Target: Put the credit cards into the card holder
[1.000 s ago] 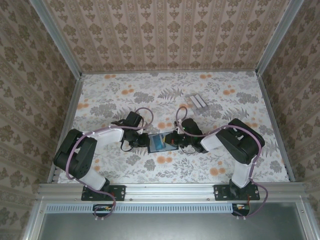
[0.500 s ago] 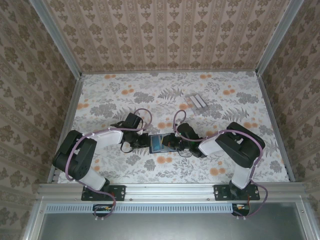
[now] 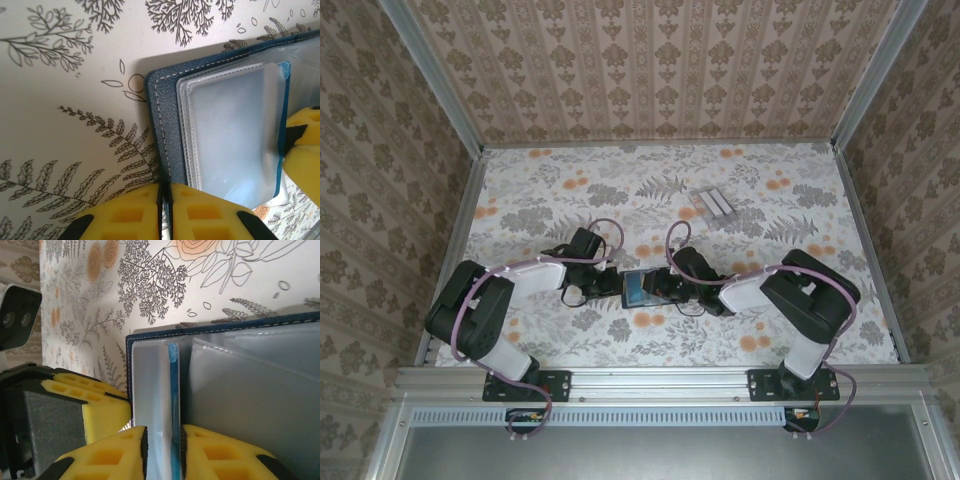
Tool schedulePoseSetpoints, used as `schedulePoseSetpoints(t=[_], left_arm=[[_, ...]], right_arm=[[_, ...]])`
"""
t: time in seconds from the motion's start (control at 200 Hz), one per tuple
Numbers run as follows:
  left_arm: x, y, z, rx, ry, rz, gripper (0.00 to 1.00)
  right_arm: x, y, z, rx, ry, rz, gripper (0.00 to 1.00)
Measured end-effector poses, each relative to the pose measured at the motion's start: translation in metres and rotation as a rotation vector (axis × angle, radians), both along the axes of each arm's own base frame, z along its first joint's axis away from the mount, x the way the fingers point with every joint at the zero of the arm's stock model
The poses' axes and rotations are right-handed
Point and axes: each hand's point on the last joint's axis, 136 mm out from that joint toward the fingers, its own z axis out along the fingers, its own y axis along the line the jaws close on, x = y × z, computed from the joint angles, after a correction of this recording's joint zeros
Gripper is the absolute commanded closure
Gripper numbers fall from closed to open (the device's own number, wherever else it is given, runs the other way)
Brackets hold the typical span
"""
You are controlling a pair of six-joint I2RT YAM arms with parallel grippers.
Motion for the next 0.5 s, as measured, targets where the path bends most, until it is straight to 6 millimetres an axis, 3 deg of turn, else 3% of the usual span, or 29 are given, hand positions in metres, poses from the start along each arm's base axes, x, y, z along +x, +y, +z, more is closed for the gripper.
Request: schedulePoseSetpoints(t=[0.185,0.4,0.5], left_arm=[[0.001,0.000,0.001,-0.009,0.001,0.002,0.86],[0.002,-0.003,0.001,-0.031,-0.007,0.006,0.87],[0.002,-0.003,-0.001,-0.035,-0.011,0.010,0.87]], right_arm=[[-0.004,-0.014,0.009,-0.071,-0.030,0.012,0.74],[-0.008,-0.016,-0.010,-0.107,0.011,0.028,0.75],[-0.005,-0.008,-0.008,-0.096,0.013,0.047,0.83]])
